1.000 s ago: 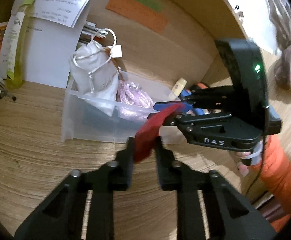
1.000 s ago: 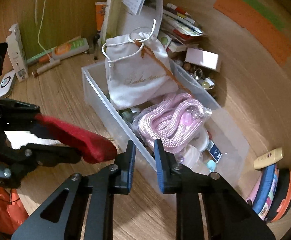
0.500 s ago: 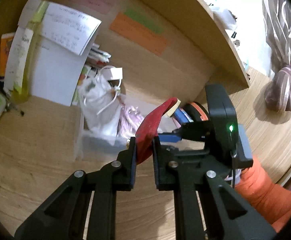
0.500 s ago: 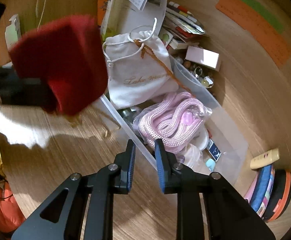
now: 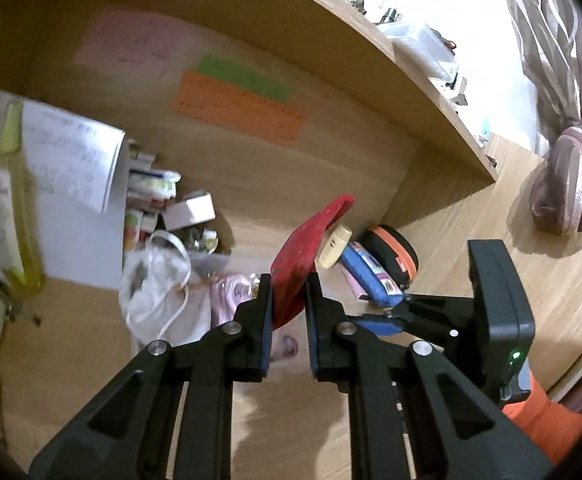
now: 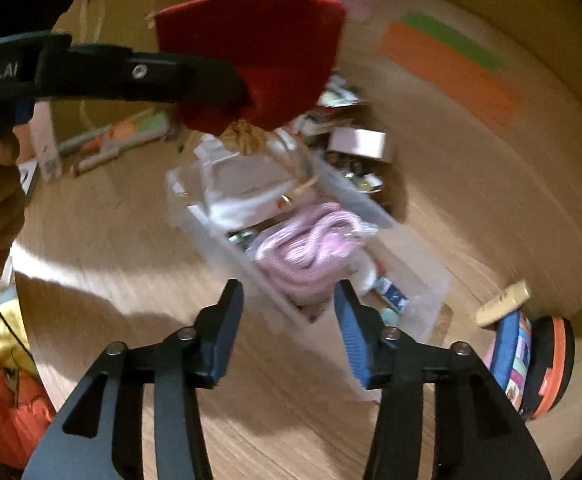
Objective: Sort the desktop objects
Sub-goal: 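Carry the red velvet pouch in the left gripper over the clear box, then drop the red velvet pouch into the box and open the left gripper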
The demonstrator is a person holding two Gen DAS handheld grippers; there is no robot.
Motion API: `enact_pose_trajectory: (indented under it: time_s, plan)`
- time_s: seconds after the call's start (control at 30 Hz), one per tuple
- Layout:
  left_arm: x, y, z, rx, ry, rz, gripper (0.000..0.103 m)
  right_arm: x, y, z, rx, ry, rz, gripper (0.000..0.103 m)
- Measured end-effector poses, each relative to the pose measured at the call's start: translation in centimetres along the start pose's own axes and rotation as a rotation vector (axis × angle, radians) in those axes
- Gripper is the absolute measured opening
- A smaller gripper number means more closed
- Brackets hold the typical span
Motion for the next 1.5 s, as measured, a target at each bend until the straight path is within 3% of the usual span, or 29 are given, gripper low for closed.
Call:
enact_pose_trajectory:
  time_s: [0.13, 0.3, 0.47, 0.53, 0.57, 0.73, 0.83, 0.93, 1.0, 1.1, 1.27, 1.33, 1.5]
  plan:
    - [0.9, -0.5, -1.3, 0.019, -0.012, -0.047, 0.013, 0.4, -2.3, 0.4, -0.068, -0.045, -0.079, 0.059]
    - [0.6, -0.8, -4.2, 0.065, 0.015, -0.105, 0.014, 0.2, -4.3, -0.1, -0.136, -0.063, -0.144, 0.060]
    - [-3.8, 1.1, -9.0, 0.165, 0.222, -0.153, 0.015, -0.6, -4.8, -0.8, -0.122, -0.042, -0.178, 0.060]
    - [-5.4, 1.7, -9.9, 0.137, 0.295, -0.131, 0.018, -0.9, -4.8, -1.1, -0.120, -0.037, -0.180, 0.060]
    - [-5.7, 1.8, -9.9, 0.130, 0.306, -0.121, 0.025, -1.0, -4.8, -1.1, -0.125, -0.035, -0.181, 0.060]
    - [-5.2, 1.8, -8.6, 0.102, 0.277, -0.097, 0.054, -0.9, -4.9, -1.1, -0.120, -0.033, -0.180, 0.060]
    - [-4.5, 1.3, -7.1, 0.072, 0.256, -0.096, 0.065, -0.9, -5.1, -1.1, -0.122, -0.034, -0.185, 0.062]
    - [-3.4, 0.7, -5.8, 0.074, 0.213, -0.101, 0.074, -0.8, -5.1, -0.9, -0.127, -0.041, -0.192, 0.073]
    - [-2.9, 0.3, -5.4, 0.063, 0.200, -0.095, 0.076, -0.8, -4.9, -0.6, -0.131, -0.049, -0.190, 0.073]
    - [-2.2, 0.3, -4.4, 0.087, 0.164, -0.087, 0.090, -0.7, -4.6, -0.2, -0.137, -0.054, -0.186, 0.074]
    - [-1.6, 0.5, -2.9, 0.150, 0.112, -0.108, 0.093, -0.7, -4.2, 0.7, -0.138, -0.069, -0.193, 0.076]
    - [-1.7, 0.5, -2.5, 0.192, 0.095, -0.140, 0.093, -0.8, -4.0, 1.1, -0.143, -0.076, -0.205, 0.082]
    - [-2.7, -0.1, -1.6, 0.290, 0.064, -0.244, 0.096, -1.1, -3.3, 2.5, -0.156, -0.112, -0.237, 0.085]
Point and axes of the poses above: each gripper's, at about its wrist camera, not at the fingertips, and z roughly against the way its jaws point, y to its left, x to its top, the point moved 3 cm from there along -z, roughly the way its jaws point, and after that the axes turned 8 degrees about -y, right-handed, at the moved point
